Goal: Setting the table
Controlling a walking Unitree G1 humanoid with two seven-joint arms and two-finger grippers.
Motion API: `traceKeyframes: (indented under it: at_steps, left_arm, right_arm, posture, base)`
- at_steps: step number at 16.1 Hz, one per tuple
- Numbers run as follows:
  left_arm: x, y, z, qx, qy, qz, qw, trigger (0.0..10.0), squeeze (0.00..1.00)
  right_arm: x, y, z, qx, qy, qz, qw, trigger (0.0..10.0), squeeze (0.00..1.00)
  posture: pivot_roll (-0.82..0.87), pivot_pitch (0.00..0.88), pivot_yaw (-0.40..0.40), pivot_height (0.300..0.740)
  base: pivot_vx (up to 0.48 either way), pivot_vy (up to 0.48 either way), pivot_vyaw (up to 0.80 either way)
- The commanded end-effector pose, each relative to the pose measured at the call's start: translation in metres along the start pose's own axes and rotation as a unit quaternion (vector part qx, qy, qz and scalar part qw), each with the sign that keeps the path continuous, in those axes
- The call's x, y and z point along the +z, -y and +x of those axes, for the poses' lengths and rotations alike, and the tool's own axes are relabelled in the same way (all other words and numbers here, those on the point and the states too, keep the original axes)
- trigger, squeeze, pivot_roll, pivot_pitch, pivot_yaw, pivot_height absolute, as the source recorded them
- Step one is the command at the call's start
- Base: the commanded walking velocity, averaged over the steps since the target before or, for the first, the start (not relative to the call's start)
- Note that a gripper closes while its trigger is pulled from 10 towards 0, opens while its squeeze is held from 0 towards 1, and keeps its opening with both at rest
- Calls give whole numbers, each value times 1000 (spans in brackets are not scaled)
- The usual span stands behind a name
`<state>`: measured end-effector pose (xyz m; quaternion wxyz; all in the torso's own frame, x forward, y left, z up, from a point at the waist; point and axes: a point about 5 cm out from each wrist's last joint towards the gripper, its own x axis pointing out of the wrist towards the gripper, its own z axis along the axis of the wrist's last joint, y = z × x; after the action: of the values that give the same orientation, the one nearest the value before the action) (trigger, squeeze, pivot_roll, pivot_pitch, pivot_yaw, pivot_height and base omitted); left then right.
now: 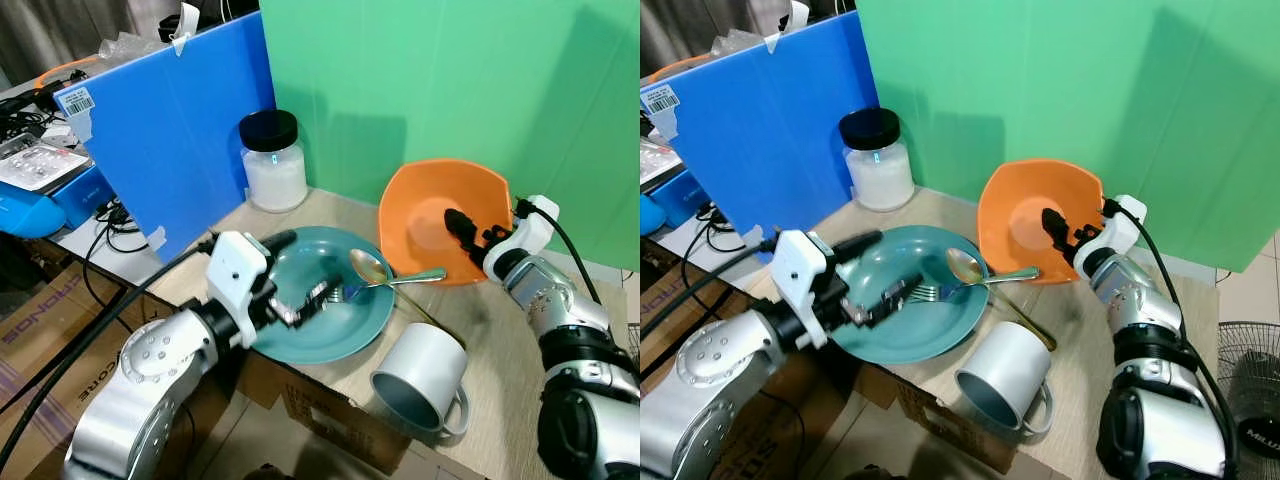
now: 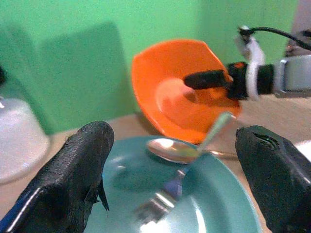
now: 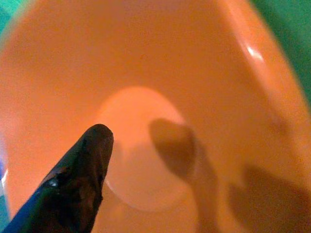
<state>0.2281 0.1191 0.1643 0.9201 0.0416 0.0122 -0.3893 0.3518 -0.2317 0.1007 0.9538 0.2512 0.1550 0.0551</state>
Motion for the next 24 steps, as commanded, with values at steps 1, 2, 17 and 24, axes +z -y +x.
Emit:
traceKeyframes:
  at_steps: [1,2,17,24]
  left_arm:
    - [2,2,-1,-11,-2,2,1000,10000,0]
    - [1,2,-2,-11,-3,2,1000,10000,0]
    - [2,1,-1,-23,-12,8,1000,10000,0]
    - [6,-7,0,5,1,24,1000,10000,0]
  right_arm:
    - [3,-4,3,17,6,15,1000,0,0]
    - [4,-4,3,21,8,20,1000,0,0]
    - [8,4,-6,80,7,35,996,0,0]
    - [31,3,-16,76,76,19,994,0,0]
  posture:
    - [123,0,74,740]
    - [123,0,74,740]
    - [104,0,94,740]
    - [109,0,89,740]
  base:
    - [0,0,0]
    - [0,0,0]
    - [0,0,0]
    - [0,0,0]
